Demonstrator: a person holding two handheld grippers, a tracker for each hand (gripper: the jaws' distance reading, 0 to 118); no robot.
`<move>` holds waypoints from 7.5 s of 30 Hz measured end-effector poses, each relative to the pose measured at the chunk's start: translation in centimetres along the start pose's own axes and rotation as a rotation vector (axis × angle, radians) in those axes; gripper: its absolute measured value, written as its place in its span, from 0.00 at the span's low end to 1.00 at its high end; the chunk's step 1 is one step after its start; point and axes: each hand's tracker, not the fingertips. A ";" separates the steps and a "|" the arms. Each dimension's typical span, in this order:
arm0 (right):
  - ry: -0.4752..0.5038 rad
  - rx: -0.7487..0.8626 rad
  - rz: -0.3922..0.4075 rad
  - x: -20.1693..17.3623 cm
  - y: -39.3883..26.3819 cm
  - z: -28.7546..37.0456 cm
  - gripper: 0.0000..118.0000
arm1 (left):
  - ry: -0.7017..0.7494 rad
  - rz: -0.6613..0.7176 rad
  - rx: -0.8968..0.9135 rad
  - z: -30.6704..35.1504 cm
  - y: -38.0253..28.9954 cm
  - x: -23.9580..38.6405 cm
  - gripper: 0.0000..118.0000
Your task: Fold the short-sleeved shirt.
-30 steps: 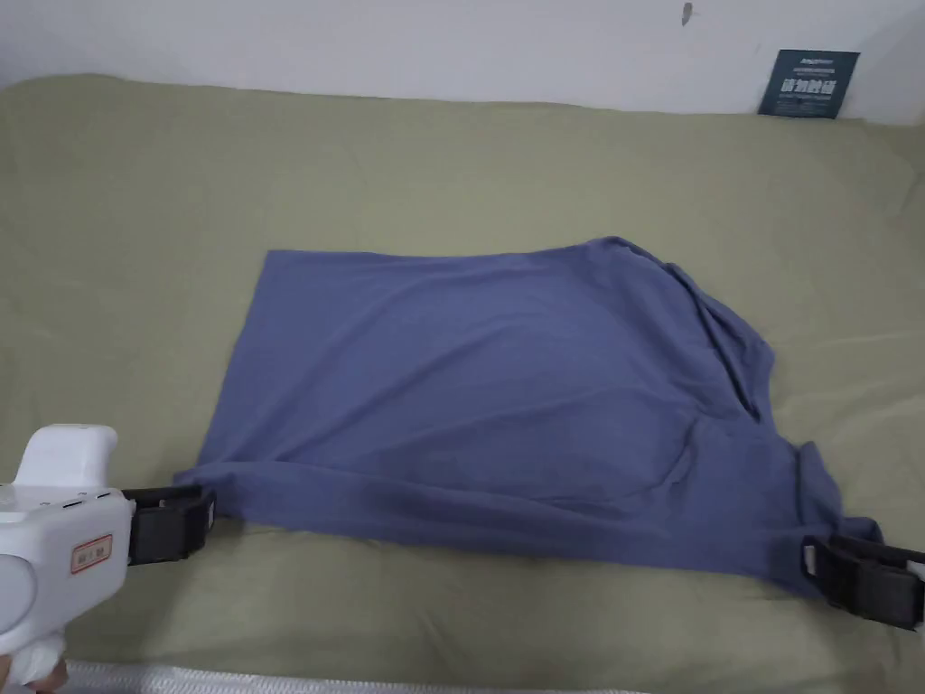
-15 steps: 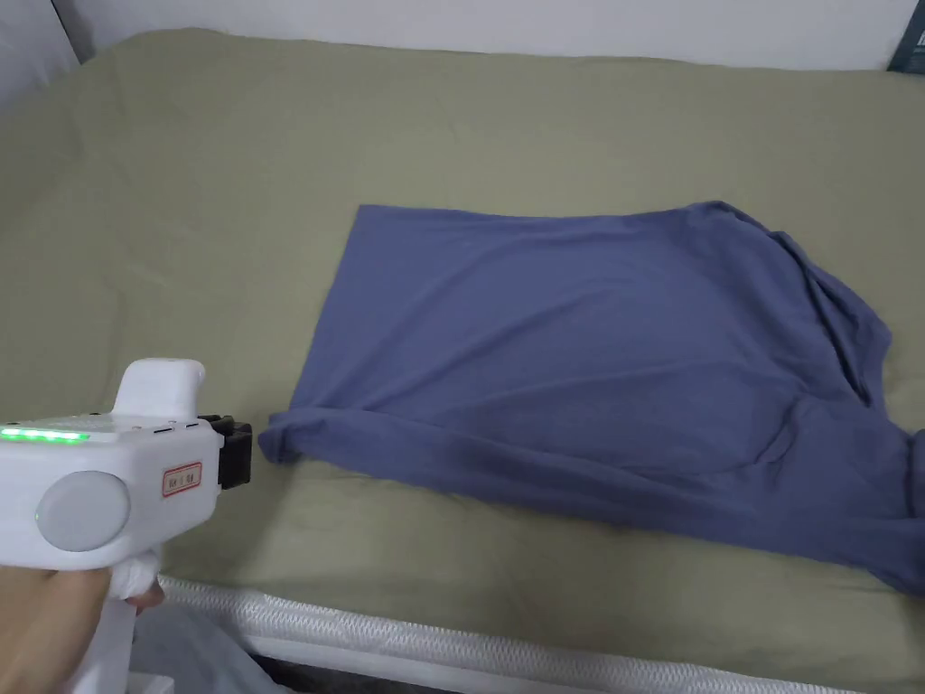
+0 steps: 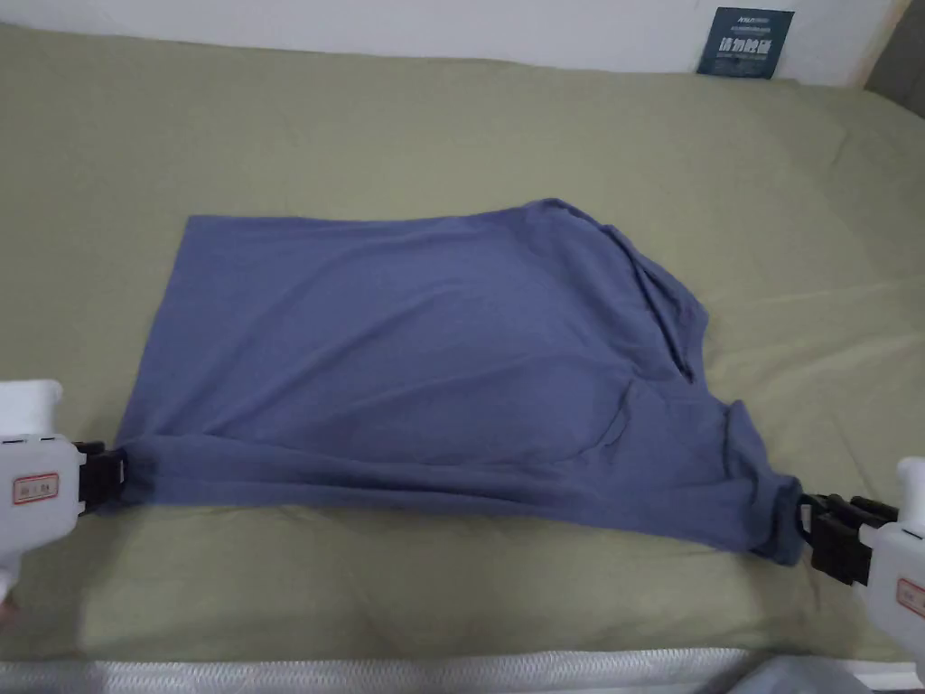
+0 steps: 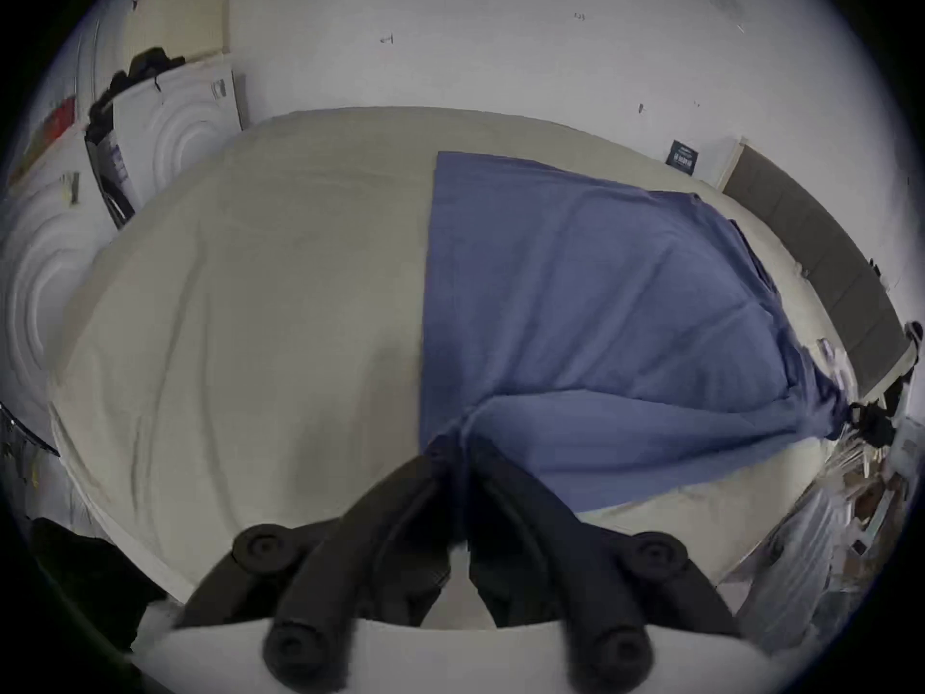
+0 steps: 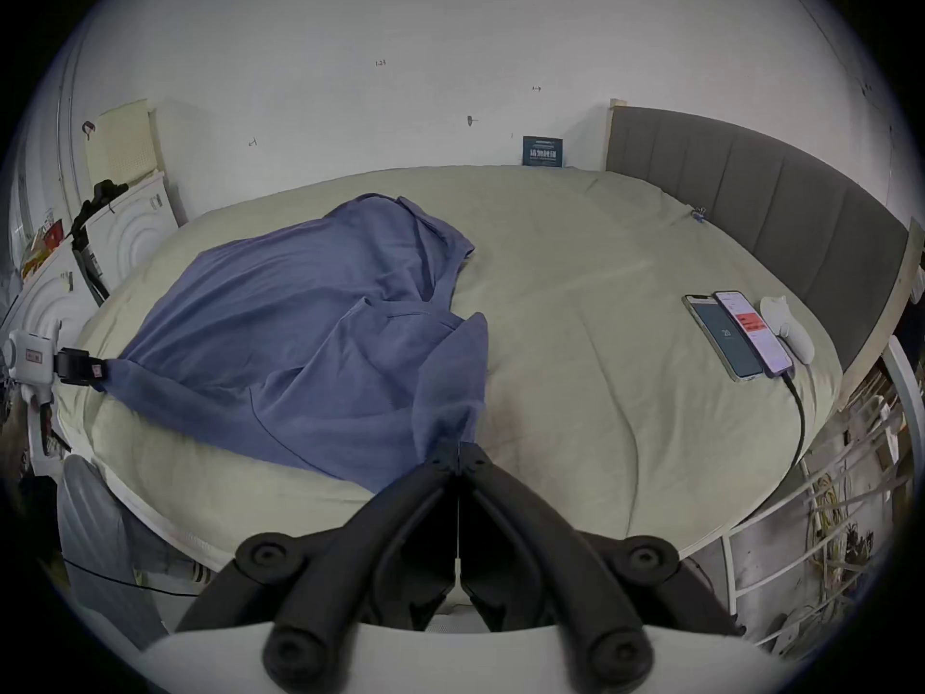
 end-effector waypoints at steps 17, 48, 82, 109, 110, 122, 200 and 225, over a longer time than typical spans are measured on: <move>0.017 0.019 0.080 -1.7 5.7 -2.9 0.01 | 0.032 -0.085 0.064 1.9 4.5 0.4 0.04; 0.034 -0.066 -0.003 -0.1 14.1 -14.4 0.83 | 0.156 -0.025 0.088 -3.9 11.2 -0.1 0.96; 0.043 -0.165 0.036 -1.2 8.9 -16.0 0.39 | 0.095 -0.072 -0.001 -6.3 7.8 2.9 0.08; 0.040 -0.143 0.057 -4.1 -0.6 -2.4 0.08 | 0.077 -0.081 -0.024 2.5 -1.6 0.3 0.08; 0.039 -0.141 0.055 -4.1 -0.6 -2.4 0.08 | 0.082 -0.083 -0.022 2.4 -1.4 0.5 0.08; 0.106 -0.061 -0.036 -2.7 2.4 -0.1 0.94 | 0.021 0.009 0.061 4.2 0.6 -0.8 0.99; 0.101 0.045 0.157 -2.0 22.4 -6.1 0.00 | 0.042 -0.107 0.165 0.8 16.8 -0.3 0.02; 0.075 -0.118 0.081 -0.9 1.3 -1.4 0.00 | 0.018 -0.066 0.029 3.5 -0.4 -2.6 0.02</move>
